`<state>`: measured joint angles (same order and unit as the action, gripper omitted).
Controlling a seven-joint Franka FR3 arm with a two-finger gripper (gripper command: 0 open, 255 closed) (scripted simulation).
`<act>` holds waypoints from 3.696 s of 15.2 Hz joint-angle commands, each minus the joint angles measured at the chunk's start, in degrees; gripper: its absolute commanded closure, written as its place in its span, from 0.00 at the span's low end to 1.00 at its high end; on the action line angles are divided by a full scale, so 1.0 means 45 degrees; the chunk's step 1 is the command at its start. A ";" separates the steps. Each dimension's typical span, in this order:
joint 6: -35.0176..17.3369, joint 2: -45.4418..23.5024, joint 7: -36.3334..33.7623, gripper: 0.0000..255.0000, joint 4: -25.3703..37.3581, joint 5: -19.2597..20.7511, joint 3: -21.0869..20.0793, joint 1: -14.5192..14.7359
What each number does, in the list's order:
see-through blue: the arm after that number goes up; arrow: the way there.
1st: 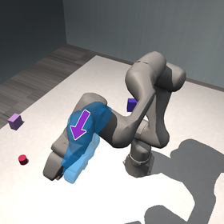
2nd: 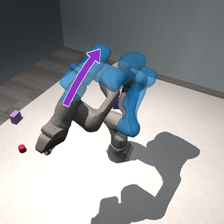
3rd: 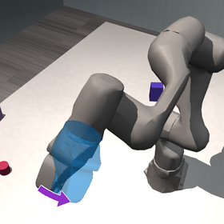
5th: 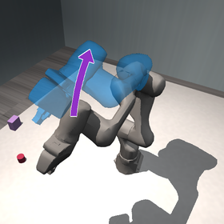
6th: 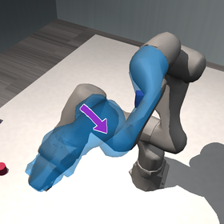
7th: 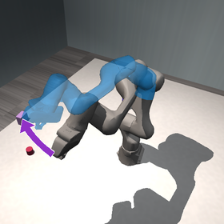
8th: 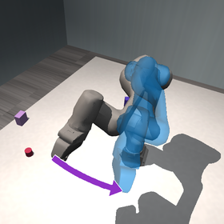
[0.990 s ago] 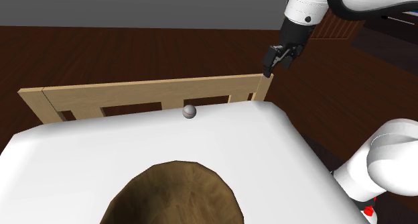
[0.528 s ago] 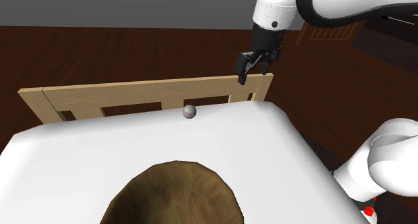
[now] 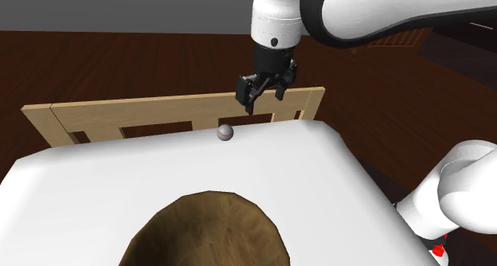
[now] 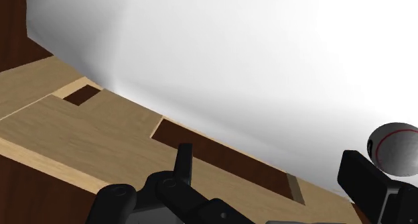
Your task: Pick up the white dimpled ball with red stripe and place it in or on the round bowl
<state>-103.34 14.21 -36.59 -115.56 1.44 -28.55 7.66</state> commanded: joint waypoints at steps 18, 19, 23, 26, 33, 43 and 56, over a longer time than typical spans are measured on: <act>-0.0429 -0.4408 -0.3099 0.00 0.2761 0.2346 -0.1675 0.0847; -0.0429 -0.4408 -0.3099 0.00 0.2761 0.2346 -0.1675 0.0847; -0.0427 -0.4407 -0.3098 0.00 0.2762 0.2345 -0.1675 0.0847; -0.0427 -0.4407 -0.3098 1.00 0.2761 0.2345 -0.1675 0.0847; -0.0427 -0.4407 -0.3099 1.00 0.2761 0.2345 -0.1675 0.0847; 0.1232 -0.4319 -0.2829 1.00 0.4371 0.2222 -0.1719 0.0892; 0.3599 -0.4772 -0.2694 1.00 0.7095 0.2467 -0.1829 0.1143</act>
<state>-88.08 -7.14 -48.88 -84.65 12.47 -36.77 12.75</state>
